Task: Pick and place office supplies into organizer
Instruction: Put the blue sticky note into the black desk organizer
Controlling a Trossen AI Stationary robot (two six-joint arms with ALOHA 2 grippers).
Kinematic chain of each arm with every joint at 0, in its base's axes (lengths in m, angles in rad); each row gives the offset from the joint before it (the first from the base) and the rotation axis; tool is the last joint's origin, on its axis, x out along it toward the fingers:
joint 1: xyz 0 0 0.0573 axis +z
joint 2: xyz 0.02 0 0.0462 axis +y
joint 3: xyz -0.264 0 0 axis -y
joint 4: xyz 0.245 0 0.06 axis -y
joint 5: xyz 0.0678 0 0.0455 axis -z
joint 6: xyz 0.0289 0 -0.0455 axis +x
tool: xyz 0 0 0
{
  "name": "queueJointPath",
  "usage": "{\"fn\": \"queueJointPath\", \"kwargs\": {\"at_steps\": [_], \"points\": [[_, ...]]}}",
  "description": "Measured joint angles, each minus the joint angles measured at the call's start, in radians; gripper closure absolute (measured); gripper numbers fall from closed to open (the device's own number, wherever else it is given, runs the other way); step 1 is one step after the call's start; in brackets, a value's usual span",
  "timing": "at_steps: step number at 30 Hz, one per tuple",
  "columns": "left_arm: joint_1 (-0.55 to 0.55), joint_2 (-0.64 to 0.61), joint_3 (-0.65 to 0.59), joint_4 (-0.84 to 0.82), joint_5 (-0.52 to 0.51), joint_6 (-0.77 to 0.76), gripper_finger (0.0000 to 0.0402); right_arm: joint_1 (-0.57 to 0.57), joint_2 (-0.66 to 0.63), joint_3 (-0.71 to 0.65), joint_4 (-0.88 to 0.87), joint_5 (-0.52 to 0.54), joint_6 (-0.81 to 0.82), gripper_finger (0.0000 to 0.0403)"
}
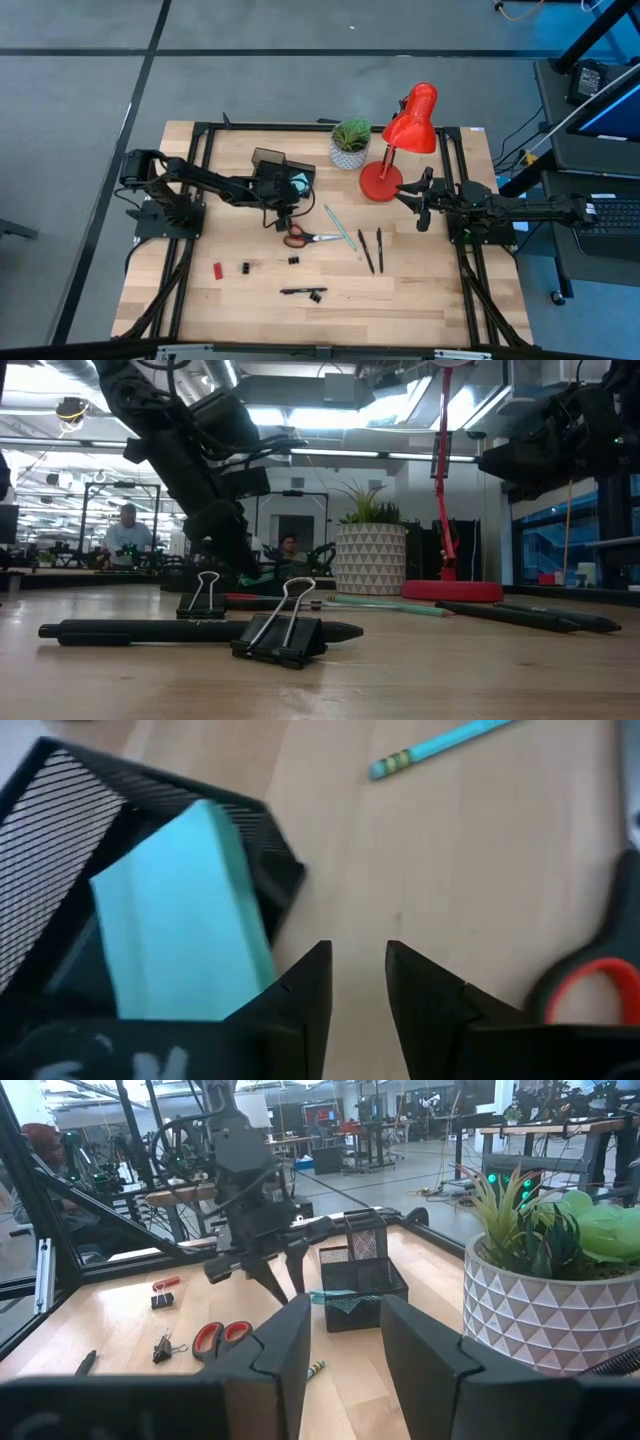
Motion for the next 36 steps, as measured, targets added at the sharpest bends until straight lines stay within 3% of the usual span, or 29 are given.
{"fn": "queueJointPath", "kwargs": {"at_steps": [12, 25, 32, 36], "points": [[-0.027, 0.000, 0.000, -0.029, -0.146, 0.049, 0.0336, 0.000, 0.000, 0.000, -0.002, 0.000, -0.003, 0.0276], [0.011, 0.000, 0.000, -0.070, -0.160, 0.052, 0.0357, 0.000, 0.000, 0.000, -0.002, 0.000, -0.004, 0.0276], [0.012, 0.000, 0.000, -0.073, -0.257, 0.053, 0.0358, 0.000, 0.000, 0.000, -0.002, 0.000, -0.007, 0.0276], [0.010, 0.000, 0.000, -0.073, -0.224, 0.076, 0.0358, 0.000, 0.000, 0.000, -0.002, 0.000, -0.008, 0.0276]]}}
